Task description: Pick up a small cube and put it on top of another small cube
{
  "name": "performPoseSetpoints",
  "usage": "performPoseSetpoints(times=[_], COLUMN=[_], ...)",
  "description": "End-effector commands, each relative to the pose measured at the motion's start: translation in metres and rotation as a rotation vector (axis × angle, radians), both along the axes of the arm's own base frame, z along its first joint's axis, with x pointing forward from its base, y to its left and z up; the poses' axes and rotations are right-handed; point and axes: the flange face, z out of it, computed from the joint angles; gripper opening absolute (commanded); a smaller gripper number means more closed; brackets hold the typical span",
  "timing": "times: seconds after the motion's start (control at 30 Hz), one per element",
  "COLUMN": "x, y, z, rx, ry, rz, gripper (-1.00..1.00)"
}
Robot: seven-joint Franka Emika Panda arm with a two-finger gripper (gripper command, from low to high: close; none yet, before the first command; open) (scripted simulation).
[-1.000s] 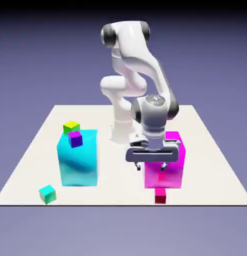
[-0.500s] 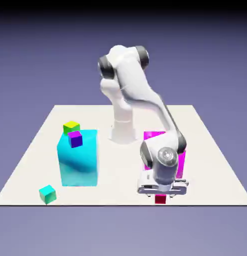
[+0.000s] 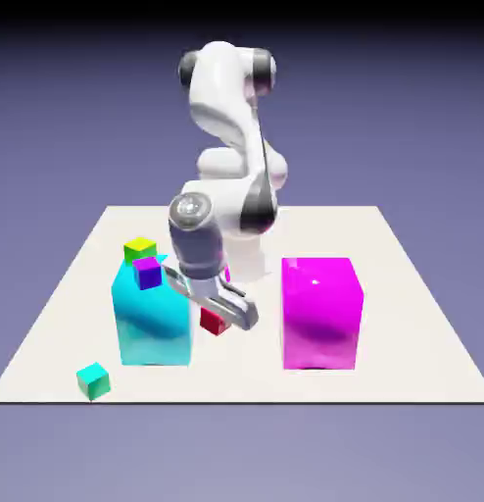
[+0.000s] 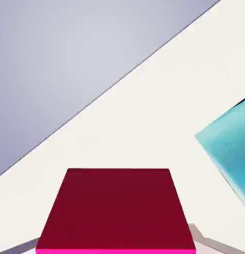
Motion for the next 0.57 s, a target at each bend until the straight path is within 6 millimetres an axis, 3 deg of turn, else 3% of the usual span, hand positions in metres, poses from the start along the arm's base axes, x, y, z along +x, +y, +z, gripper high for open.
performPoseSetpoints(times=[0.0,0.17,0.23,0.27,0.4,0.43,0.47,0.5,0.53], x=[-0.011,-0.083,-0.108,-0.108,-0.111,-0.111,-0.111,-0.111,-0.109], y=[-0.021,-0.107,-0.128,-0.128,-0.111,-0.111,-0.111,-0.111,-0.115], z=[0.015,0.086,0.105,0.105,0.04,0.038,0.038,0.038,0.054], rx=[0.003,0.06,0.088,0.088,0.088,0.088,0.088,0.088,0.089], ry=[-0.005,-0.053,-0.072,-0.072,-0.072,-0.072,-0.072,-0.072,-0.072], rz=[-0.07,-0.411,-0.506,-0.506,-0.506,-0.506,-0.506,-0.506,-0.506], gripper=[-1.0,-1.0,-1.0,-1.0,-1.0,-1.0,1.0,1.0,1.0])
